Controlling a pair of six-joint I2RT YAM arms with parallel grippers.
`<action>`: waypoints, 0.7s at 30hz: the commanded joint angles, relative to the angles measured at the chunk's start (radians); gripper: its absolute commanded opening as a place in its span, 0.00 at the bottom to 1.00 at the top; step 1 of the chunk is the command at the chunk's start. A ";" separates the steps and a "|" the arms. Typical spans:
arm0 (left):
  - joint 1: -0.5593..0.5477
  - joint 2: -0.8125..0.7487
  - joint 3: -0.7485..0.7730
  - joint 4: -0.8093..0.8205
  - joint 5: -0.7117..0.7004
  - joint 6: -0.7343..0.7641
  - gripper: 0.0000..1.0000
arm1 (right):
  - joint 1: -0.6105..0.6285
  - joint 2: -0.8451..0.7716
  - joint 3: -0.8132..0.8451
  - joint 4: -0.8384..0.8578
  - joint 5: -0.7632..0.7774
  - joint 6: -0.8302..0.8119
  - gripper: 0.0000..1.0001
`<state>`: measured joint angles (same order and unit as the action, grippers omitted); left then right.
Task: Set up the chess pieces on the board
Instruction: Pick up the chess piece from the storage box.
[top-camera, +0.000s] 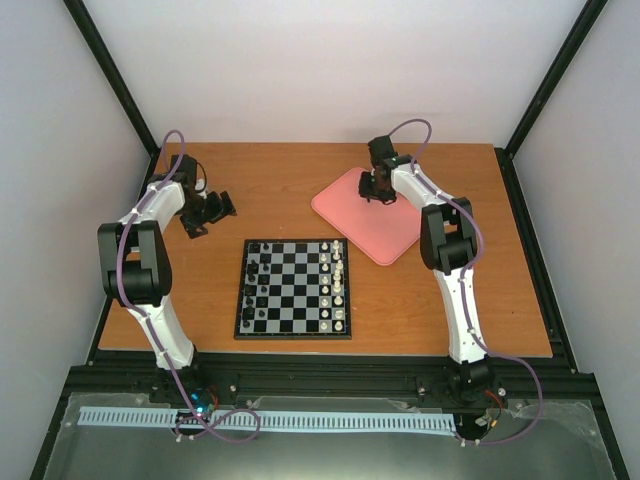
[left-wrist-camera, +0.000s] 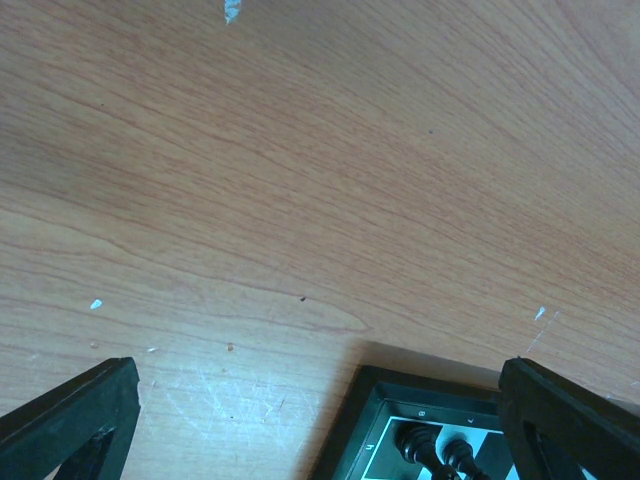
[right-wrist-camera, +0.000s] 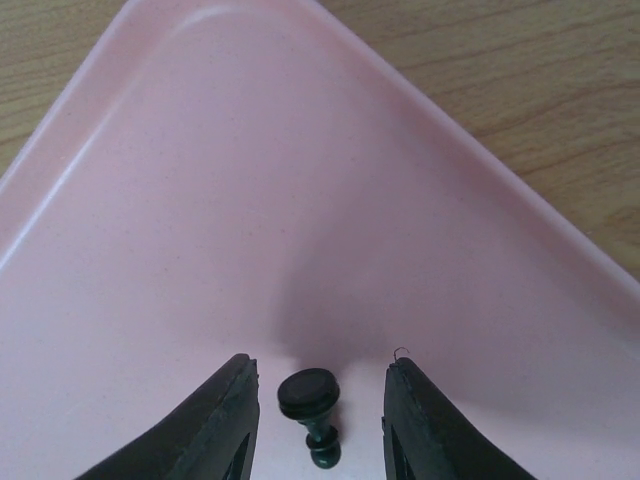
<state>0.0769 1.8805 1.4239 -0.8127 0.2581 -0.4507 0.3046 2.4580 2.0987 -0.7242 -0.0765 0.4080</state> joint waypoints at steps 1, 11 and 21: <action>0.000 -0.024 0.002 0.002 0.004 0.012 1.00 | 0.007 0.033 0.028 -0.026 0.037 -0.024 0.41; 0.000 -0.019 0.007 0.000 0.006 0.012 1.00 | 0.008 0.081 0.078 -0.067 0.033 -0.074 0.33; 0.000 -0.009 0.025 -0.005 0.004 0.009 1.00 | 0.008 0.062 0.060 -0.083 0.050 -0.074 0.29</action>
<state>0.0769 1.8805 1.4185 -0.8120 0.2584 -0.4507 0.3050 2.5031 2.1635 -0.7605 -0.0486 0.3408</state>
